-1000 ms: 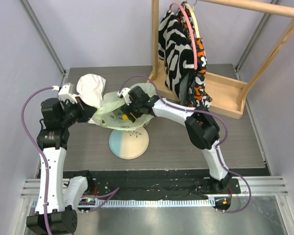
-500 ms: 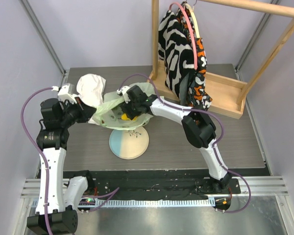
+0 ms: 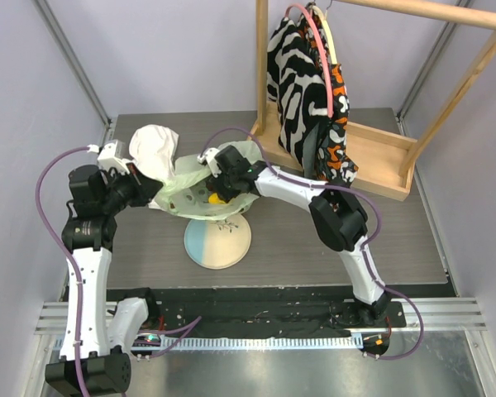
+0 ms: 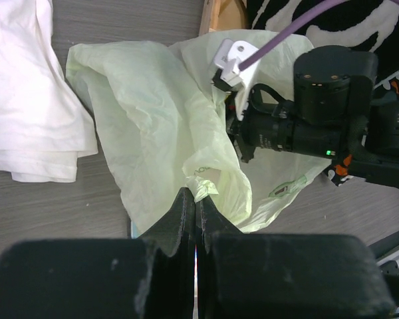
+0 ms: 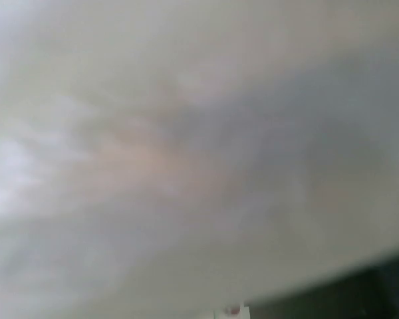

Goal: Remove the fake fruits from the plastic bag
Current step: Take out the fake fruit from the plastic bag, then place the fake fruit on the plate.

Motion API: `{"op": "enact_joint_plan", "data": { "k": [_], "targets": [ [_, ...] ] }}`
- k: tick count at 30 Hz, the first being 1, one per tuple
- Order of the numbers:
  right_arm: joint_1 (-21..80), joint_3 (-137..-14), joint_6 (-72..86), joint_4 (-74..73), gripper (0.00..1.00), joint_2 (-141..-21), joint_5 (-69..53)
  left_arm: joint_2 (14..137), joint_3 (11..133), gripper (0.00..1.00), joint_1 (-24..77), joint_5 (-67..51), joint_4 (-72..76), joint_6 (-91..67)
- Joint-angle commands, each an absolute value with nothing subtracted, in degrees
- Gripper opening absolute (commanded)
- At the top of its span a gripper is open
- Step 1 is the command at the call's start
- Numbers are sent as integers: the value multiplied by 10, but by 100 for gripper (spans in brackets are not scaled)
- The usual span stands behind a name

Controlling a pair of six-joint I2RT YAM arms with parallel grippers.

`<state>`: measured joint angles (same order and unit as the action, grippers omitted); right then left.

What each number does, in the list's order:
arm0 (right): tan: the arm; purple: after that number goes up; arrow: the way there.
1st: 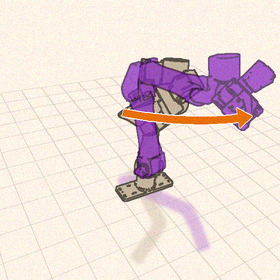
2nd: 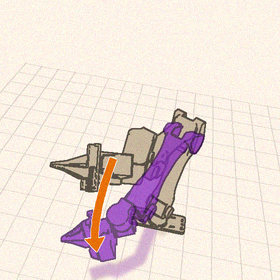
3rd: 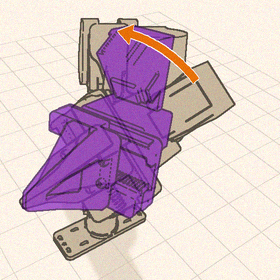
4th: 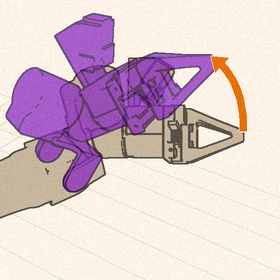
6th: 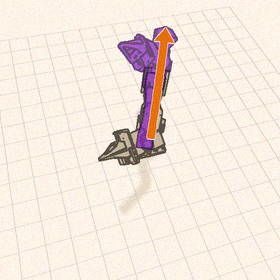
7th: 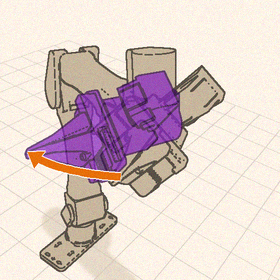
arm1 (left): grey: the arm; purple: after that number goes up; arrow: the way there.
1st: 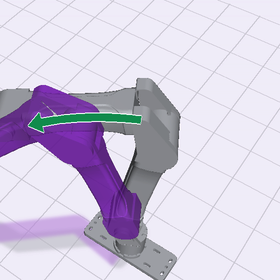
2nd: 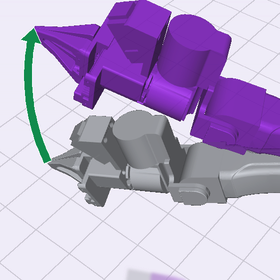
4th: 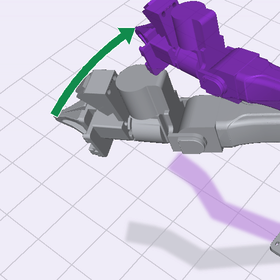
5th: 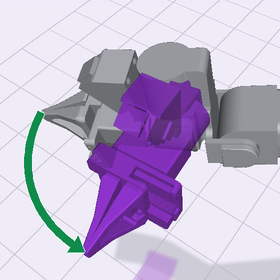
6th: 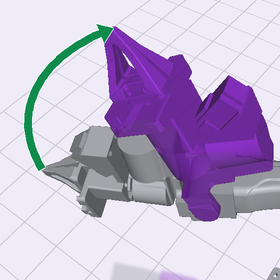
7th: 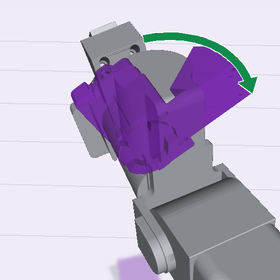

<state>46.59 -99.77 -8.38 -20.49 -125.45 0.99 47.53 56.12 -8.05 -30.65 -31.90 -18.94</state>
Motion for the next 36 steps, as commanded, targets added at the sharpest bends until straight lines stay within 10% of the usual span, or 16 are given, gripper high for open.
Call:
{"op": "enact_joint_plan", "data": {
  "k": [1,13,22,36],
  "targets": [
    [463,-986,-114,-207,24,-1135,-35,485,576,0,-85,-313,-287,-197],
    [470,-889,-127,-204,20,-904,-285,538,596,0,-85,-323,-210,-253],
    [555,-911,-232,-298,21,-980,-370,601,664,0,-85,-290,-164,-272],
    [583,-953,-149,-184,24,-1183,-152,589,676,0,-85,-286,-187,-260]
  ]
}}
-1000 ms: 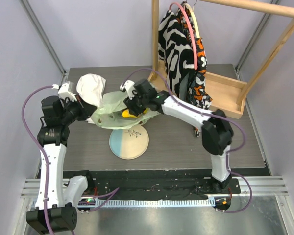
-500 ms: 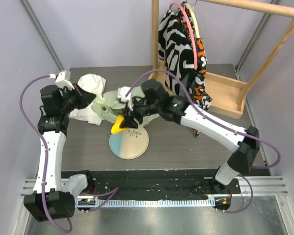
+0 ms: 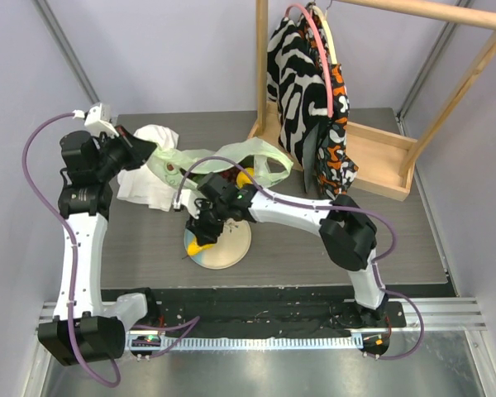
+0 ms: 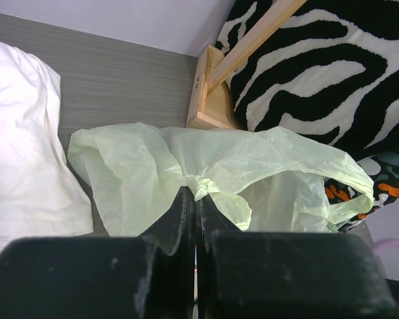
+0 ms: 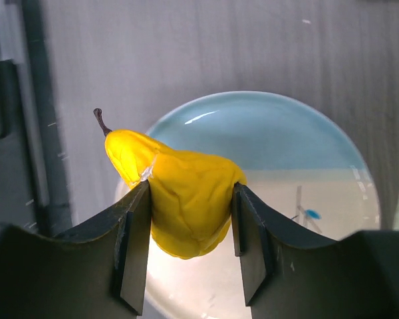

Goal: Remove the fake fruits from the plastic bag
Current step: Place the fake fruit on the plate, then adjust the plastic bag at the center of the board, then adjust the fake fruit in the plastic bag.

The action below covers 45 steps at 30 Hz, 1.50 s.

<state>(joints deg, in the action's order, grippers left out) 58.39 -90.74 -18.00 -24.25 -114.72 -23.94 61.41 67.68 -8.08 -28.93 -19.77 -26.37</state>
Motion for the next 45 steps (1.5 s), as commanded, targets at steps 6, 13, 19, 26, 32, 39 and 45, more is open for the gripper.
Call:
{"op": "enact_joint_plan", "data": {
  "k": [6,13,19,26,32,39,45],
  "targets": [
    [582,-981,-153,-178,35,-1230,-127,583,678,0,-85,-281,-190,-255],
    [581,-1000,-184,-279,100,-1148,-193,583,676,0,-85,-289,-193,-250],
    [513,-953,-214,-347,95,-957,-276,566,634,0,-84,-308,-194,-261],
    [473,-929,-218,-294,66,-917,-236,534,577,0,-82,-321,-201,-266],
    [471,-938,-245,-282,27,-993,-234,519,573,0,-82,-325,-207,-271],
    [461,-934,-245,-279,21,-1044,-150,511,576,0,-82,-320,-214,-265],
    [412,-948,-206,-250,50,-1105,-60,504,570,0,-86,-320,-227,-253]
  ]
}}
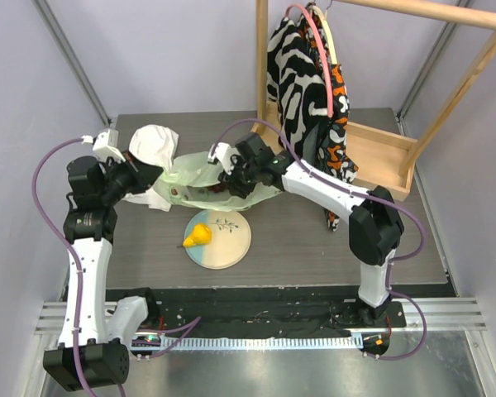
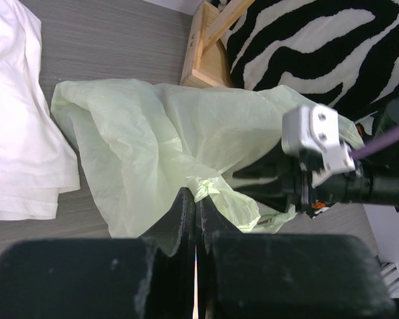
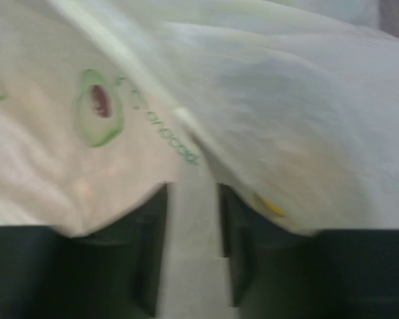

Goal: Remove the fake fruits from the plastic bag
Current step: Adjust the fake fruit in the plastic bag.

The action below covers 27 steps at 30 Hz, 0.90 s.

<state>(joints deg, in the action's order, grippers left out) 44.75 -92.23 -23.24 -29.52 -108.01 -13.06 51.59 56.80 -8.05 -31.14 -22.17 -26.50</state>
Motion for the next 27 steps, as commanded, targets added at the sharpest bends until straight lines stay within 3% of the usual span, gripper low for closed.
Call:
{"op": "enact_joint_plan", "data": {
  "k": [1,2,5,11,13,16,19,27],
  "targets": [
    [402,-953,-193,-242,58,-1111,-37,501,570,0,-86,-320,-229,-250],
    [397,-956,-192,-235,67,-1131,-31,501,568,0,-87,-321,-233,-247],
    [381,-976,-192,-227,75,-1163,-23,500,564,0,-88,-330,-239,-243],
    [367,-1027,-198,-228,82,-1244,-21,502,563,0,-90,-336,-250,-232],
    [366,-1034,-205,-230,77,-1258,-31,502,565,0,-91,-335,-250,-229],
    [365,-1034,-207,-234,51,-1237,-56,505,566,0,-92,-332,-250,-229],
    [366,-1018,-200,-231,42,-1177,-87,507,563,0,-92,-330,-241,-236],
    [367,-899,-180,-194,39,-994,-237,523,545,0,-92,-343,-198,-266]
  ]
}}
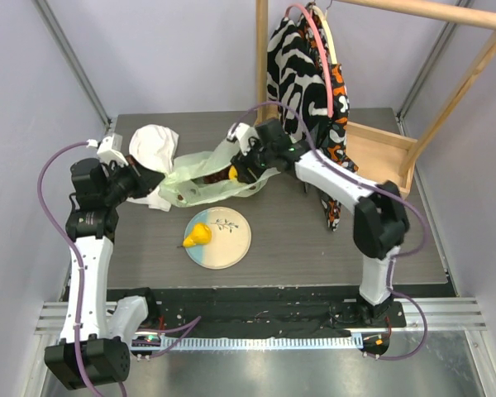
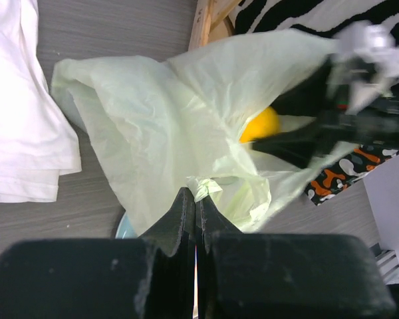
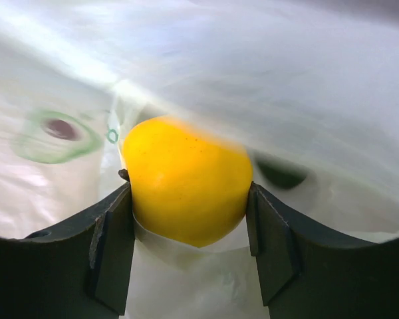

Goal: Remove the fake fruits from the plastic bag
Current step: Adjust the fake fruit in the plastic bag.

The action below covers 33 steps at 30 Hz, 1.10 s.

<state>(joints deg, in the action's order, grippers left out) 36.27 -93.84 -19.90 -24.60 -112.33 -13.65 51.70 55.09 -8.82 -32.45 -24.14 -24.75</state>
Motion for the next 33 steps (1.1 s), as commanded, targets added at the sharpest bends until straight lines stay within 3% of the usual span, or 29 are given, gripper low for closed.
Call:
{"op": "enact_joint_plan", "data": {
  "k": [1,10,16,22,29,33],
  "targets": [
    [370,-891,-171,-186,38,-980,-249,526,543,0,-92,-343,-194,-270],
    [376,-824,-141,-123,47,-974,-256,533,558,0,-92,-361,-172,-293],
    [374,-811,-211,-134,46,-1015,-155,529,563,0,-92,-366,-171,-301],
    [374,-752,-247,-193,46,-914,-153,512,557,0,-91,-381,-185,-296],
    [413,-547,-246,-238,45,-767,-99,494,517,0,-61,-394,-201,-289],
    [397,-591,-284,-180,42,-822,-39,573,567,0,-24,-349,-165,-257]
  ]
}}
